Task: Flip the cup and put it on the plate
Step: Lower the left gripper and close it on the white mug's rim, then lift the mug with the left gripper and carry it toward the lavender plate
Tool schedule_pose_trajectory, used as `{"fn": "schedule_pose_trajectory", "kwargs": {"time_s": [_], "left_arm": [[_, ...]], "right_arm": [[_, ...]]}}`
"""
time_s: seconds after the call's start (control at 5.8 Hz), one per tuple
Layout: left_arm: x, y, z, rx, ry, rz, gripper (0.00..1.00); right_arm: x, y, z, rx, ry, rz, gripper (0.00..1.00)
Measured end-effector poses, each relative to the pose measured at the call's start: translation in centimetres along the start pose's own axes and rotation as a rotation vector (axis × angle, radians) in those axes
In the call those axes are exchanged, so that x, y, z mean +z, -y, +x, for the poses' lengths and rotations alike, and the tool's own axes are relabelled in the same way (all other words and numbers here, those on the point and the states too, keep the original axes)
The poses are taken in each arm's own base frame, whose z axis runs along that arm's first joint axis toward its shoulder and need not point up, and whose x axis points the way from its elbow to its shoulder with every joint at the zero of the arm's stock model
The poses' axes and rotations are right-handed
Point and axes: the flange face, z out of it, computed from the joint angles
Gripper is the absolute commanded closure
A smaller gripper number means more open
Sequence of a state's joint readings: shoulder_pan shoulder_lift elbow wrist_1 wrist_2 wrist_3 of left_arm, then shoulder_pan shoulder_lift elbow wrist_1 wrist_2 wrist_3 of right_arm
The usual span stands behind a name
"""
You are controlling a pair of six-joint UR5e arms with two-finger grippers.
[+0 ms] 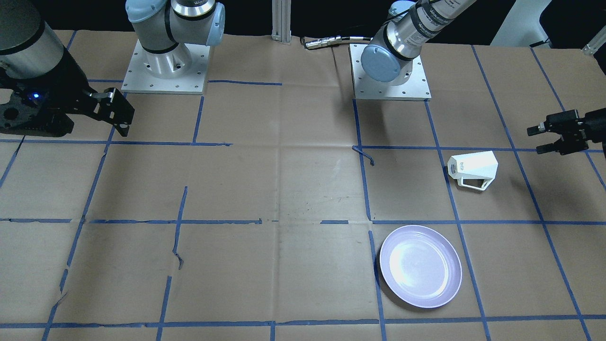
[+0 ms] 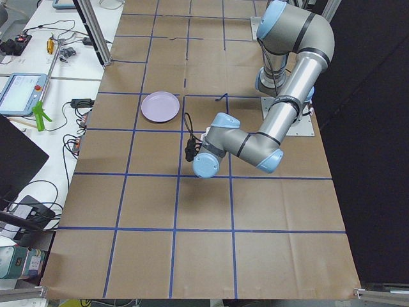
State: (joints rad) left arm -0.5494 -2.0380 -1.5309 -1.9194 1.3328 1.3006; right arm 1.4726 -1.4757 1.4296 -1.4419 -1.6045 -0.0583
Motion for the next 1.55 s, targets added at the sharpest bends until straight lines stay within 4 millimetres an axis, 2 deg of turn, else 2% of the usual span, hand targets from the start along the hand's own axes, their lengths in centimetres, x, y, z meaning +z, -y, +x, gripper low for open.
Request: {"fn": "schedule_pose_trajectory", "kwargs": {"time_s": [0.17,0.34,0.69,1.03,1.21,1.55], "left_arm": [[2.6,0.4,-2.0,-0.007,-0.104,0.043,0.02],[5.1,0.6,-3.0,-0.015,-0.198,0.074,0.02],[8.8,0.3,-3.5,-0.024,-0.296,0.077,0.05],[9.8,0.6,-3.4,-0.012,-0.325,0.115,0.83],[9.9,0.8,-3.3,0.012,-0.326,0.128,1.0],[9.7,1.2,-3.0,0.025,-0.325,0.153,1.0]], "right_arm": [[0.0,0.0,0.0,0.0,0.0,0.0,0.0],[0.0,0.0,0.0,0.0,0.0,0.0,0.0],[0.0,0.0,0.0,0.0,0.0,0.0,0.0],[0.0,0.0,0.0,0.0,0.0,0.0,0.0],[0.0,0.0,0.0,0.0,0.0,0.0,0.0],[0.0,0.0,0.0,0.0,0.0,0.0,0.0]]}}
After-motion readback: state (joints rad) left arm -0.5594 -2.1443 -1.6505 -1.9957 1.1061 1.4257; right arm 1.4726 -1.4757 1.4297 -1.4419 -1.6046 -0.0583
